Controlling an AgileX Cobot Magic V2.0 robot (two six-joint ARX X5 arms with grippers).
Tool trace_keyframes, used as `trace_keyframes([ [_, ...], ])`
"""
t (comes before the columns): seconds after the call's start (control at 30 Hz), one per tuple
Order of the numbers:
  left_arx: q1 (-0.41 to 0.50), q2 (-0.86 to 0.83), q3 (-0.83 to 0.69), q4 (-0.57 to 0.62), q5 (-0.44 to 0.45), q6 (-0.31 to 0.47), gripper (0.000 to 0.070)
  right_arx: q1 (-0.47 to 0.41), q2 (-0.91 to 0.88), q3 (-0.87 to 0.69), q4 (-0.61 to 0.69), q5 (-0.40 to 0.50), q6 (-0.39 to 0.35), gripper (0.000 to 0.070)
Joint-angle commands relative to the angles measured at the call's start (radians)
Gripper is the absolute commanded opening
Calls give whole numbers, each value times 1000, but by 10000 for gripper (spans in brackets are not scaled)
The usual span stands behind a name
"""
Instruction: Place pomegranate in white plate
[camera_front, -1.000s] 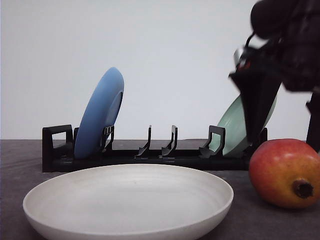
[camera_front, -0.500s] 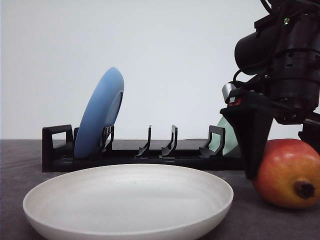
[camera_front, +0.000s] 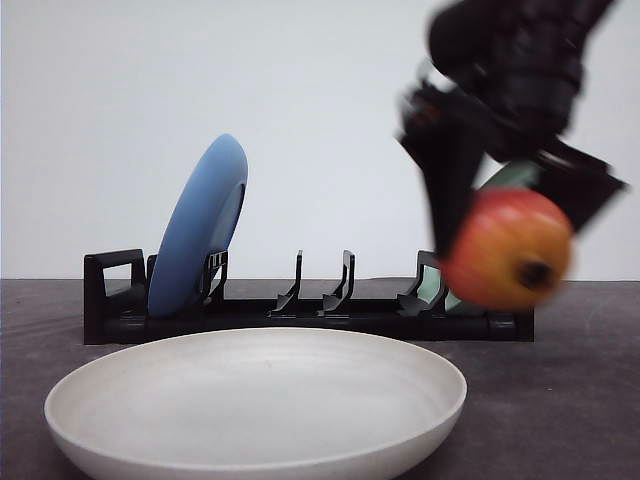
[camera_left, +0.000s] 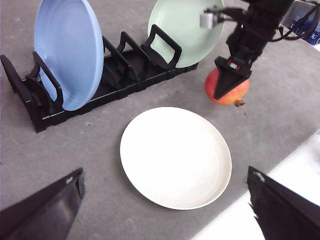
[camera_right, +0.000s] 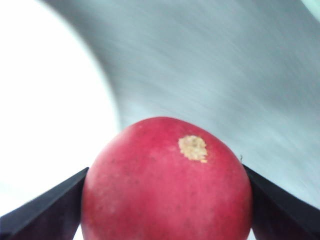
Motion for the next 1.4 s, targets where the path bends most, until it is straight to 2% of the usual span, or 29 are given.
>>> trace_keyframes([
  [0.0, -14, 3, 9, 5, -7, 11, 632, 47, 36, 51, 1, -5, 15, 470],
  [0.3, -14, 3, 9, 4, -29, 11, 632, 268, 139, 118, 114, -7, 64, 470],
  [0.53, -14, 3, 9, 4, -37, 4, 632, 355, 234, 118, 216, -7, 66, 471],
  [0.67, -14, 3, 9, 4, -37, -5, 632, 373, 271, 118, 243, -7, 65, 471],
  [0.9, -14, 3, 9, 4, -37, -23, 632, 376, 302, 118, 216, -8, 57, 482],
  [1.0, -14, 3, 9, 4, -37, -25, 632, 377, 302, 118, 217, -8, 47, 529],
  [1.13, -14, 3, 9, 4, -37, -27, 632, 375, 301, 119, 221, -7, 47, 691],
  [1.37, -14, 3, 9, 4, -37, -30, 632, 368, 279, 172, 178, -11, 32, 700],
])
